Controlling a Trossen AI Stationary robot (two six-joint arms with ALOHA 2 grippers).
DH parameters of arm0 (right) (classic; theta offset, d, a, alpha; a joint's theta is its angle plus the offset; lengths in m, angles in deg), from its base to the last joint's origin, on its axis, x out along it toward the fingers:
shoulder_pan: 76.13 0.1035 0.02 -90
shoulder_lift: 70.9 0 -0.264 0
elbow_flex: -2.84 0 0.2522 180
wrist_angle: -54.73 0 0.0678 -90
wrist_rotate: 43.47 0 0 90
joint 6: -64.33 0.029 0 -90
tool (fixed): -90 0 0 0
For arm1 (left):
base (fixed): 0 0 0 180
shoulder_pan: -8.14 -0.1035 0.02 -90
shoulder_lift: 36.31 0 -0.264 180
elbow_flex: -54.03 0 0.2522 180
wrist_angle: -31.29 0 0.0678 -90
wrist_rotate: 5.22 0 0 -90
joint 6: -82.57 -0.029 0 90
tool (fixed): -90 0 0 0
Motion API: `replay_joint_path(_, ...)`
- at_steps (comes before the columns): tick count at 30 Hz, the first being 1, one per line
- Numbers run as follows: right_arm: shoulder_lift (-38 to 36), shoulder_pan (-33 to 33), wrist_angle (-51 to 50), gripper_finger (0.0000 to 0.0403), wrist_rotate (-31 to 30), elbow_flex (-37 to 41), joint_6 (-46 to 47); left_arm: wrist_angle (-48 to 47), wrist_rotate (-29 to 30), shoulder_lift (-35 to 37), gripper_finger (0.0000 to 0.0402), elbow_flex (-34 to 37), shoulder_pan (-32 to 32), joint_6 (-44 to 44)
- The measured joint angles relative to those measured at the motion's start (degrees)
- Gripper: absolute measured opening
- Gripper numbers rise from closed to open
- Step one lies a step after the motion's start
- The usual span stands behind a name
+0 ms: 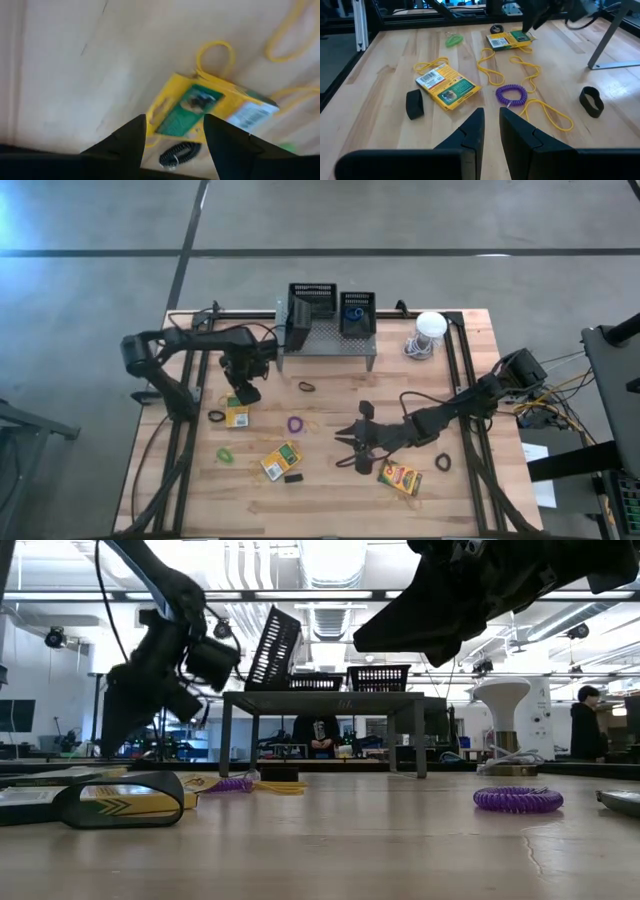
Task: Pick & Place Office Desk Supplies
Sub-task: Put the crayon box into the top left black bin
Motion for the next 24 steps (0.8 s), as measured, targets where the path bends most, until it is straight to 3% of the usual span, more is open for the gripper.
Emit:
replay_joint_path(10, 0.0, 0.0, 0.0, 0.0056, 0.0, 0.0, 0.0, -6.2, 0.2, 12.2, 0.0205, -3.8, 0.0, 1.3)
replay_joint_path(15, 0.0, 0.0, 0.1, 0.0056, 0.0, 0.0, 0.0, -4.1, 0.2, 18.3, 0.0205, -4.9, 0.4, 1.7)
replay_joint_path(24, 0.0, 0.0, 0.2, 0.0056, 0.0, 0.0, 0.0, -6.5, 2.1, 21.9, 0.0205, -5.2, 0.4, 4.8)
